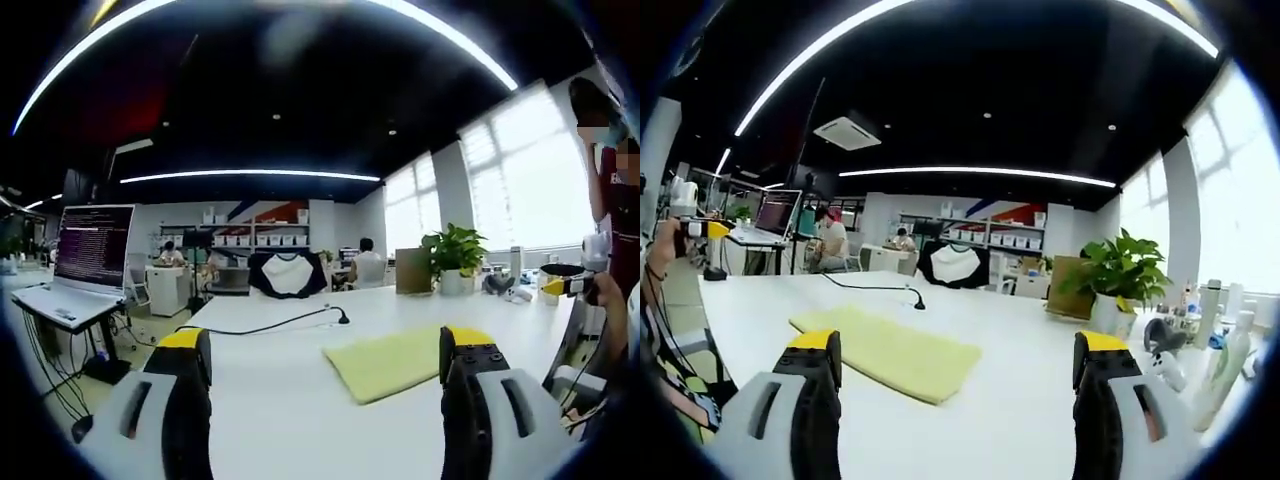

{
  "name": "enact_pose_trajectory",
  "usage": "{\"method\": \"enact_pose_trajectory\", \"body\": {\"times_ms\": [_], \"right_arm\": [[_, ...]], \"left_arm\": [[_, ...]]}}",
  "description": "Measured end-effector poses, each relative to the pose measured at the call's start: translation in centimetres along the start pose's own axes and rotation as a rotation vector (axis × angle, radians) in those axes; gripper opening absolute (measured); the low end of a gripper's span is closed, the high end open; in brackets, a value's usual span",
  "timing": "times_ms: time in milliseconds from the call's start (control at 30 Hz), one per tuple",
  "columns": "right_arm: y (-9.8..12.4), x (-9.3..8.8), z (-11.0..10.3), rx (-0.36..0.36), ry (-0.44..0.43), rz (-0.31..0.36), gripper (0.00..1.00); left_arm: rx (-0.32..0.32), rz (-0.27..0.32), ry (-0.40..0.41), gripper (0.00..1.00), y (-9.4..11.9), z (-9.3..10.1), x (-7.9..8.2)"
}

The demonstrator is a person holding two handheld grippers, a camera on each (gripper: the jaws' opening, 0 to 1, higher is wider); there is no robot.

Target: Fold the garment on the visible template until the final outline fits inside the template.

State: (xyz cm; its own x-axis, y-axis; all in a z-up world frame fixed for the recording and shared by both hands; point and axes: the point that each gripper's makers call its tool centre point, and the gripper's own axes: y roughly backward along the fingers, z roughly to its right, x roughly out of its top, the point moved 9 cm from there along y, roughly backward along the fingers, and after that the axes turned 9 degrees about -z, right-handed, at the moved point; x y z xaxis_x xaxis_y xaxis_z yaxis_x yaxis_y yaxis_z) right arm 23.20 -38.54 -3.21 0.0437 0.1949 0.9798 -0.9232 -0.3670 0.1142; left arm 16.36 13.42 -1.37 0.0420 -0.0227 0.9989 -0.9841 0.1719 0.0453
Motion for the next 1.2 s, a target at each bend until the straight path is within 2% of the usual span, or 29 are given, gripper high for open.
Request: {"method": "enact_pose_trajectory", "body": {"times_ms": [267, 633, 867, 1200], "right_arm": [[-0.1, -0.2, -0.2, 0.020, 0.004, -0.019, 0.99], [0.3, -0.2, 0.2, 0.001, 0.001, -0.018, 0.99], [0.4, -0.1, -0.1, 0.002, 0.007, -0.026, 0.99], [0.3, 0.0, -0.3, 0.008, 0.008, -0.021, 0.99]], "left_arm": [[-0.014, -0.014, -0.010, 1.00, -0.4, 0.5, -0.1], [-0.024, -0.023, -0.016, 1.00, -0.6, 1.0, -0.2], [-0.029, -0.025, -0.010, 1.00, -0.3, 0.7, -0.2], [0.000, -0.019, 0.004, 1.00, 0.1, -0.2, -0.1]]}}
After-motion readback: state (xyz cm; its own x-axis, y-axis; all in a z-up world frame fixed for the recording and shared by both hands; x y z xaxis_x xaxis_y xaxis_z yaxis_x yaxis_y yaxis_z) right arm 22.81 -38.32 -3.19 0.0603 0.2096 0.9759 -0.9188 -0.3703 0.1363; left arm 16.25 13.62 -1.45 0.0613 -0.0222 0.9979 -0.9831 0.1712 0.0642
